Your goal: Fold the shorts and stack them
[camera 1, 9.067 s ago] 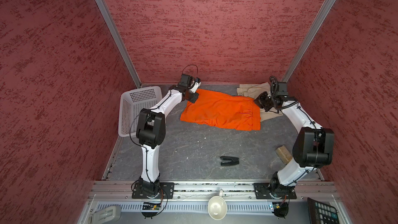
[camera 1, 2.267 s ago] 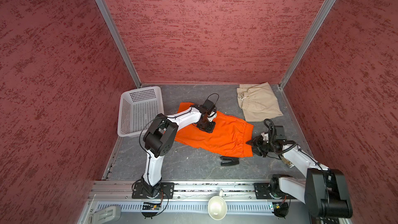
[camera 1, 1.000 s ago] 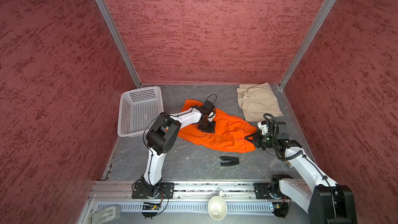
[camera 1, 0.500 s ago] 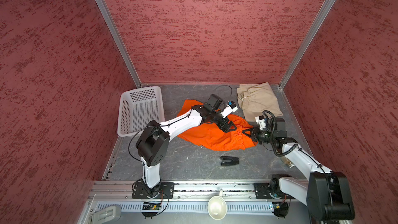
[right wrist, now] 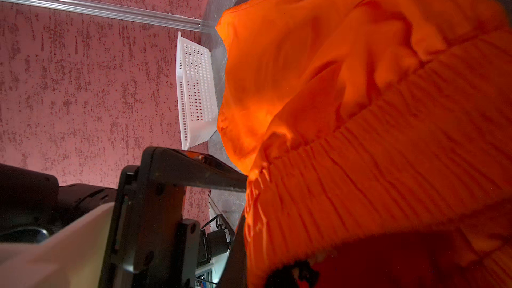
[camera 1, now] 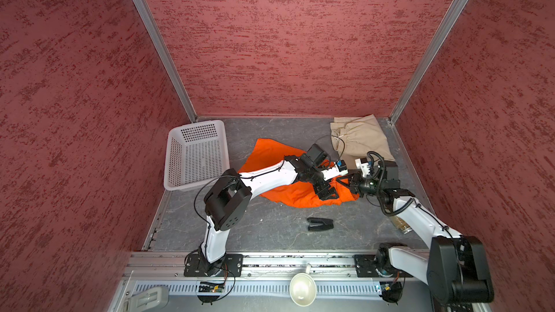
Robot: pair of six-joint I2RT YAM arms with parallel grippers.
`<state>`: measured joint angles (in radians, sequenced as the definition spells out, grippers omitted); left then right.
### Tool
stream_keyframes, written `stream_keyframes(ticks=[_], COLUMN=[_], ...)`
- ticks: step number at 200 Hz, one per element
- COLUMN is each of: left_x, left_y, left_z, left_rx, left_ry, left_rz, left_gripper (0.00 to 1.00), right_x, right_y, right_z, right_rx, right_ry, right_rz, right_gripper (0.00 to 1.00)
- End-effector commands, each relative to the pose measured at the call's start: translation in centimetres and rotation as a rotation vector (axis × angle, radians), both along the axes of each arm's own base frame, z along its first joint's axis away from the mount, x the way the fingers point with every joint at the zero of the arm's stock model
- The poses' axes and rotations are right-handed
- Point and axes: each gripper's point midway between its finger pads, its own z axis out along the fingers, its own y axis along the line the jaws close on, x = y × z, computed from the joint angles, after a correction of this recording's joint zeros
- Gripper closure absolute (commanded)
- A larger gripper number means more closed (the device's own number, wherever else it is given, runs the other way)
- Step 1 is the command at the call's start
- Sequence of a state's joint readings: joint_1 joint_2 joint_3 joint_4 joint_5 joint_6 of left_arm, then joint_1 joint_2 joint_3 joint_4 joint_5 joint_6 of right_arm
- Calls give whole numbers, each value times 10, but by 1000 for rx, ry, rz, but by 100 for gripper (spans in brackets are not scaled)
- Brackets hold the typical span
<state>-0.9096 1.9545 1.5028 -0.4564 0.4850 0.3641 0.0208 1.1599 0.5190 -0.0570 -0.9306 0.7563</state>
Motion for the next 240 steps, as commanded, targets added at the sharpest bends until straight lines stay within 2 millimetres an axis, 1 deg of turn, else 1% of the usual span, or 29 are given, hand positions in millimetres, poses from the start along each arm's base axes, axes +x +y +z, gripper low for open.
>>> stream_keyframes(ticks=[1,13,26,37,42,44,50,58,60,62,68,72,81,91,99,110,120,127,139,158,183,208,227,240], left_x=[6,11,12,13,13,13,12,12,12,12,12,12,14,16,18,21,23,24,27,31,37,39,39,38], left_y=[-5,-9,-13,-17,-18,-18,-18,-18,-18,-18,-17,-16,-13,-11,-9,-6,-6,-5,-5,-4,-4,-4,-4,-5], left_z=[-14,-17,-19,-19,-19,-19,-18,-17,-17,-16,-15,-15,-14,-12,-11,-10,-9,-9,-8,-8,-7,-1,1,2], left_rx=[44,41,37,34,33,33,32,30,31,30,30,27,24,18,17,17,18,17,16,17,16,2,-11,-14], left_ry=[-66,-79,-83,-93,-95,-95,-97,-101,-101,-102,-108,-114,-131,-153,-171,-184,-190,-195,-205,-221,-244,-263,-277,-286], left_rz=[-13,8,13,22,22,22,22,24,25,25,30,32,45,54,60,67,74,76,83,105,128,140,138,133], left_gripper=[17,22,29,43,53,56,69,81,83,84,90,93,98,100,100,100,100,100,100,100,100,100,100,100], right_x=[7,5,3,1,0,0,-1,0,1,1,3,5,7,8,7,1,-8,-19,-36,-45,-46,-42,-33,-27], right_y=[8,10,11,11,11,11,9,5,3,2,-3,-7,-18,-34,-48,-65,-80,-92,-104,-108,-97,-92,-89,-90], right_z=[31,33,36,36,35,35,34,34,34,34,36,37,41,40,38,34,27,17,4,-1,-14,-29,-35,-40], right_rx=[60,75,79,71,67,63,53,35,31,30,27,24,15,-9,-38,-77,-125,-162,-179,-127,7,91,146,154], right_ry=[-83,-77,-74,-64,-54,-53,-41,-21,-15,-11,5,12,33,82,132,209,291,376,488,542,586,586,571,565], right_rz=[48,61,70,76,78,78,71,48,34,30,3,-17,-72,-154,-227,-319,-403,-469,-557,-630,-653,-665,-658,-654], right_gripper=[100,99,99,99,99,98,97,90,85,84,72,67,59,53,49,48,48,46,45,41,39,37,37,36])
